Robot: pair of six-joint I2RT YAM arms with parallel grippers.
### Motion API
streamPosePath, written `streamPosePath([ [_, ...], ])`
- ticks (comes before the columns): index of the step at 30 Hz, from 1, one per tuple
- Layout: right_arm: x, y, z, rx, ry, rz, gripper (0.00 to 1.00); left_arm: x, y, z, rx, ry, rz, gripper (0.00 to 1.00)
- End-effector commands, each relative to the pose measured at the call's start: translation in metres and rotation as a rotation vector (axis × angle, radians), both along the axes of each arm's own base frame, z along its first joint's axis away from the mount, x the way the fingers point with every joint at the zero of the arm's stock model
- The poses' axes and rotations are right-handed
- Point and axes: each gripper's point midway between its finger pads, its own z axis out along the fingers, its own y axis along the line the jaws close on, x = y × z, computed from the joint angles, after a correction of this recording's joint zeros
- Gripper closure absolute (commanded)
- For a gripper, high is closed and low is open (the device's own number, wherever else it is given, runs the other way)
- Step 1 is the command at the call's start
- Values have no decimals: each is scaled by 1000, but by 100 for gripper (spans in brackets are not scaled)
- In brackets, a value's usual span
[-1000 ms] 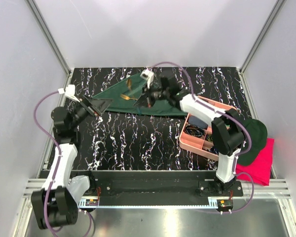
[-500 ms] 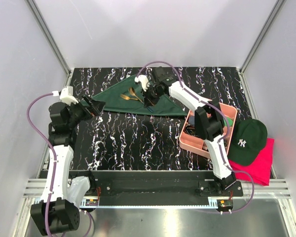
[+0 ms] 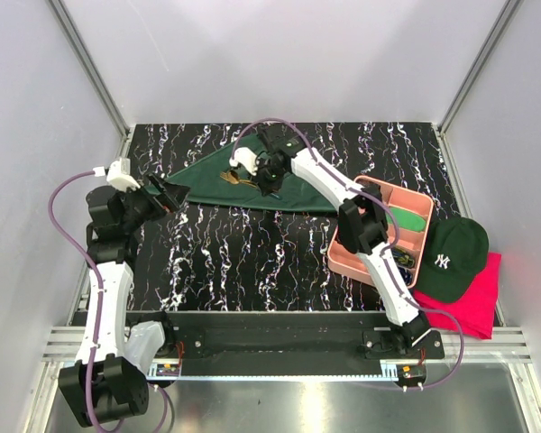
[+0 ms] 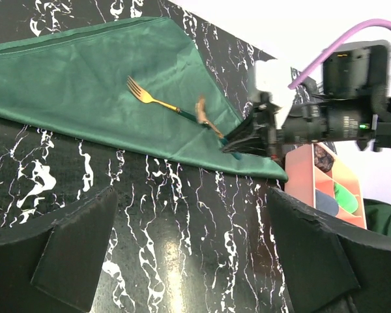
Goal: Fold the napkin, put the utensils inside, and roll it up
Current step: Place the utensil onto the napkin
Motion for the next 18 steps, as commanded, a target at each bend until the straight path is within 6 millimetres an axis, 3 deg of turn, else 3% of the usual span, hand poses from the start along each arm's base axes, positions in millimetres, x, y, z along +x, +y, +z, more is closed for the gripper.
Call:
streamPosePath([
  [1, 5, 9, -12, -82, -66, 96, 100, 4, -2, 23, -7, -78, -35, 1],
  [18, 24, 28, -29, -153, -204, 173, 100, 4, -5, 23, -43, -85, -64, 1],
])
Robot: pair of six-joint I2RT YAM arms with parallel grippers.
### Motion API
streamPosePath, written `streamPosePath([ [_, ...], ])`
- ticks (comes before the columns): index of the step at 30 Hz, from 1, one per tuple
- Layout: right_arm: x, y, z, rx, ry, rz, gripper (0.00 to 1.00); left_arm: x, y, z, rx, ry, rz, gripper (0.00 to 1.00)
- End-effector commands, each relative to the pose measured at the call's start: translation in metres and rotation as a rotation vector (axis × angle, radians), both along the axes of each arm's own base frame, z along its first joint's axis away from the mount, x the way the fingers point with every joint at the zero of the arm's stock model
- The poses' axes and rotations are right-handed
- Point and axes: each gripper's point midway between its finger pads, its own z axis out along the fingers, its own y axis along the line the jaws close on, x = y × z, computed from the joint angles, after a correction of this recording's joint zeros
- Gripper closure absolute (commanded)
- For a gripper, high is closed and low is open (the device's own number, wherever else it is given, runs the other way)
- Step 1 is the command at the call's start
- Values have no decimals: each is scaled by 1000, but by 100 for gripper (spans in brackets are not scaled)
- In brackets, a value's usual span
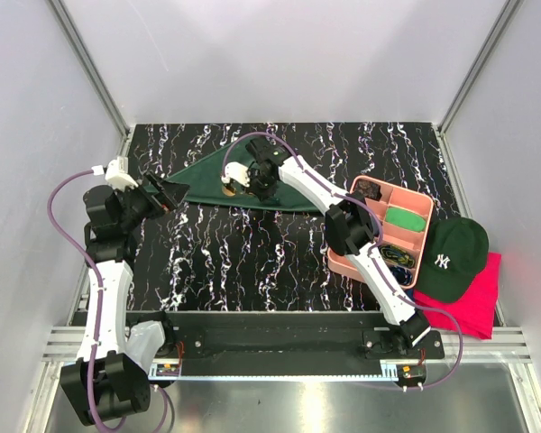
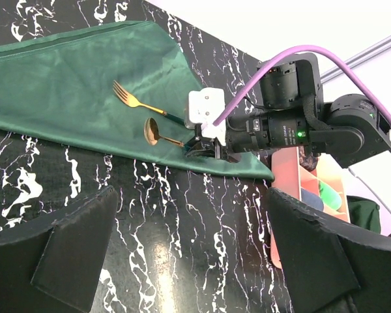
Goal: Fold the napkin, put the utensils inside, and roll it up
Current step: Place the utensil onto the napkin
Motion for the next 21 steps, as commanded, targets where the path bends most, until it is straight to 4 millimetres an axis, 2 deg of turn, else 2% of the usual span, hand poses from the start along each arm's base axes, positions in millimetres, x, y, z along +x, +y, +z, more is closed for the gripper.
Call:
streamPosePath([
  [1, 15, 13, 10, -9, -115, 42, 100, 3, -3, 15, -7, -60, -36, 1],
  [7, 27, 14, 0, -42, -173, 53, 100, 3, -2, 16, -16, -64, -37, 1],
  [19, 42, 18, -2, -48, -241, 53, 100, 2, -4, 16, -32, -68, -49, 1],
  [21, 42, 19, -4, -49, -244, 52, 97, 2, -4, 16, -34, -67, -52, 1],
])
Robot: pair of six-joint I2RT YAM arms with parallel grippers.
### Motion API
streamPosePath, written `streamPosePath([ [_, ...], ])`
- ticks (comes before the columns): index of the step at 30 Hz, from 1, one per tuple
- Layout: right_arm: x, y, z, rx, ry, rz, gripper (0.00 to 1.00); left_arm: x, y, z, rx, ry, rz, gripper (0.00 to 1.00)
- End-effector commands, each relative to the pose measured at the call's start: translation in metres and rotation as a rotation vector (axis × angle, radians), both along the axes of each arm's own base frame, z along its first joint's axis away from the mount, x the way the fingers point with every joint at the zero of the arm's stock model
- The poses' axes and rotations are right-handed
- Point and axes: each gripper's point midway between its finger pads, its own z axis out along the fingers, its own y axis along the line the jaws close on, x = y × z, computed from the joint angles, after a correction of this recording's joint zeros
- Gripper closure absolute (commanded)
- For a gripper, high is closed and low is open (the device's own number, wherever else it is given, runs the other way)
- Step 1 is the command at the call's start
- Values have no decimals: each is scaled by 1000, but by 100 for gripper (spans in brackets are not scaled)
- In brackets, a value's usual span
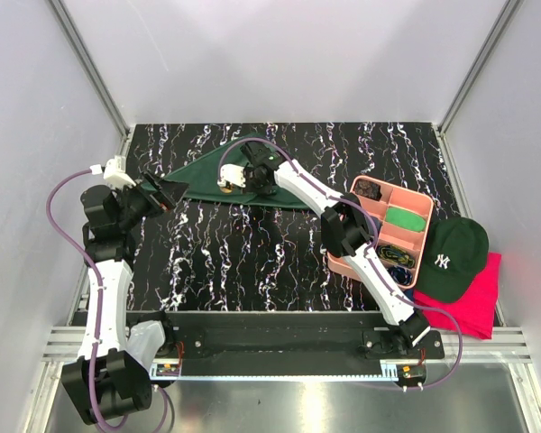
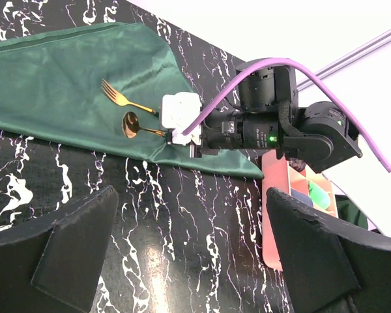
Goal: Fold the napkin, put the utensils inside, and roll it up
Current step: Place the utensil onto the napkin
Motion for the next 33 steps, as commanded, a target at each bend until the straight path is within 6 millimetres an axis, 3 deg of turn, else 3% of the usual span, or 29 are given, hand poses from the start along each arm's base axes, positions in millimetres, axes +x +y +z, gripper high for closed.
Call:
streamPosePath([
  [1, 11, 9, 1, 0, -66, 7, 95, 1, -3, 10, -5, -50, -30, 1],
  [3, 11, 10, 2, 3, -70, 0, 86, 1, -2, 10, -3, -51, -28, 1],
  [10, 12, 12, 9, 17, -79, -14, 72, 2, -1, 8, -7, -44, -24, 1],
  [18, 13, 14, 17, 44, -78, -33, 65, 3, 1, 7, -8, -41, -18, 1],
  [26, 15, 17, 30, 88, -84, -89, 69, 4, 3, 5, -10, -34, -10, 1],
  [33, 19, 11, 22, 87, -76, -160, 82, 4, 4, 3, -11, -29, -4, 1],
])
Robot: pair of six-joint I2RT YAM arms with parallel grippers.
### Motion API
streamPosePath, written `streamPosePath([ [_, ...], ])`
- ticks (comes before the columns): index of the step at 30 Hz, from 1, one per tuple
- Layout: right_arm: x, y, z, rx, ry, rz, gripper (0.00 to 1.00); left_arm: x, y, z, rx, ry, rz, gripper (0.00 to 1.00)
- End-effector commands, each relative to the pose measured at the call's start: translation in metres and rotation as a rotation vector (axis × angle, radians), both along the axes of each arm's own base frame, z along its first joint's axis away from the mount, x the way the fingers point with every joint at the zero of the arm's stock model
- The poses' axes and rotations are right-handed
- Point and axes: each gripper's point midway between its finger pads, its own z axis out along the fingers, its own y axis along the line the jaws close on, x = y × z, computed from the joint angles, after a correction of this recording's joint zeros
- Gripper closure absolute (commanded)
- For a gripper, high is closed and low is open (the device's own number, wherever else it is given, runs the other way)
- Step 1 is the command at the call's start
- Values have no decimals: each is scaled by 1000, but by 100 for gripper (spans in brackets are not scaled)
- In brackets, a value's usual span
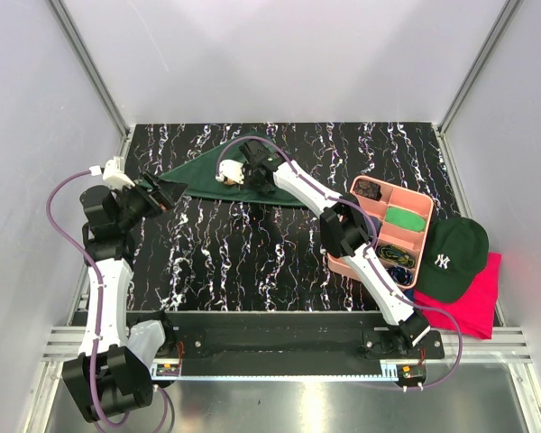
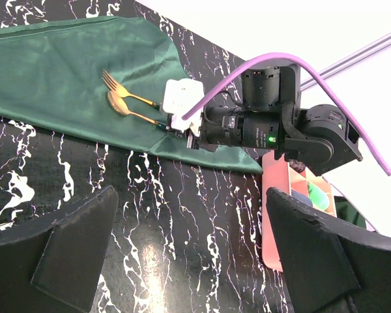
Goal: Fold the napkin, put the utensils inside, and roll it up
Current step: Place the utensil onto the napkin
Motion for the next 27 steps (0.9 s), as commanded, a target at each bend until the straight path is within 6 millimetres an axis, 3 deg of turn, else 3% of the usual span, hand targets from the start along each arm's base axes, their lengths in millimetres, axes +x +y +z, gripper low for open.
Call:
streamPosePath([
  [1, 9, 7, 20, 53, -43, -71, 82, 2, 1, 8, 2, -39, -7, 1],
  [7, 10, 8, 19, 61, -43, -70, 82, 3, 1, 8, 2, -39, -5, 1],
  [13, 10, 15, 35, 115, -50, -71, 76, 4, 4, 4, 3, -26, 11, 1],
  [19, -2, 36, 83, 276, -25, -46, 61, 9, 28, -21, 29, 87, 154, 1],
  [22, -15, 45, 129, 395, -7, -43, 56, 13, 41, -41, 17, 169, 212, 1],
  [27, -37, 49, 182, 582, 74, -134, 55, 22, 60, -71, -44, 273, 306, 9],
])
